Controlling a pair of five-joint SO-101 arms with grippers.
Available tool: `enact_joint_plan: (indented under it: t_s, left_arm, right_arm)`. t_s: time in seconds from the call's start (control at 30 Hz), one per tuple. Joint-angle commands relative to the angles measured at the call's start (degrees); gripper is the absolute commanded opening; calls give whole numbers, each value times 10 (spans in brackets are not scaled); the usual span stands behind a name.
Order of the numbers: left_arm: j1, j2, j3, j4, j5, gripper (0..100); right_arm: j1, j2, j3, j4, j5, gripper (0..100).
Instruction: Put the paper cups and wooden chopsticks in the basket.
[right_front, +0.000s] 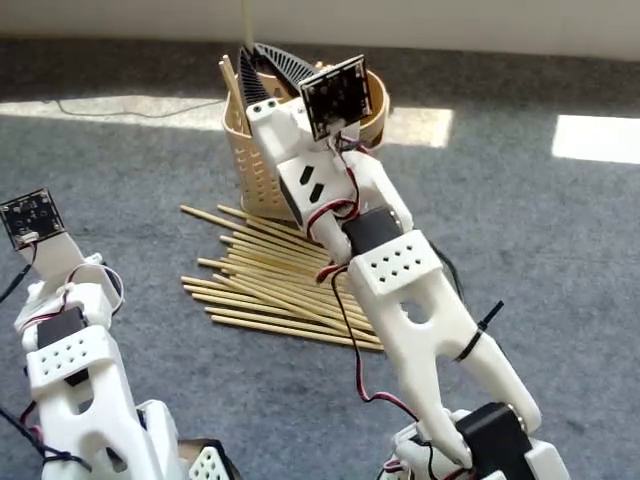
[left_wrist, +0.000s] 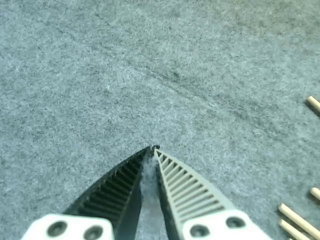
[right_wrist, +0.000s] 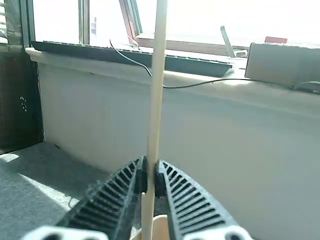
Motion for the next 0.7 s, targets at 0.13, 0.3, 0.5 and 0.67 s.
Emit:
enact_joint_plan:
  t_s: [0.13,0.3,0.5,0.67]
  left_arm:
    - [9,-12,-1,-11,-4,14]
    - [9,-12,-1,-11,-4,14]
    - [9,-12,-1,-11,-4,14]
    - [9,-12,-1,-11,-4,14]
  right_arm:
    - [7,1,-27,-22,-2,6]
    - [7,3,-5,-17,-2,6]
    - [7,3,58,-18,-2,33]
    - [5,-2,88,-17,-2,123]
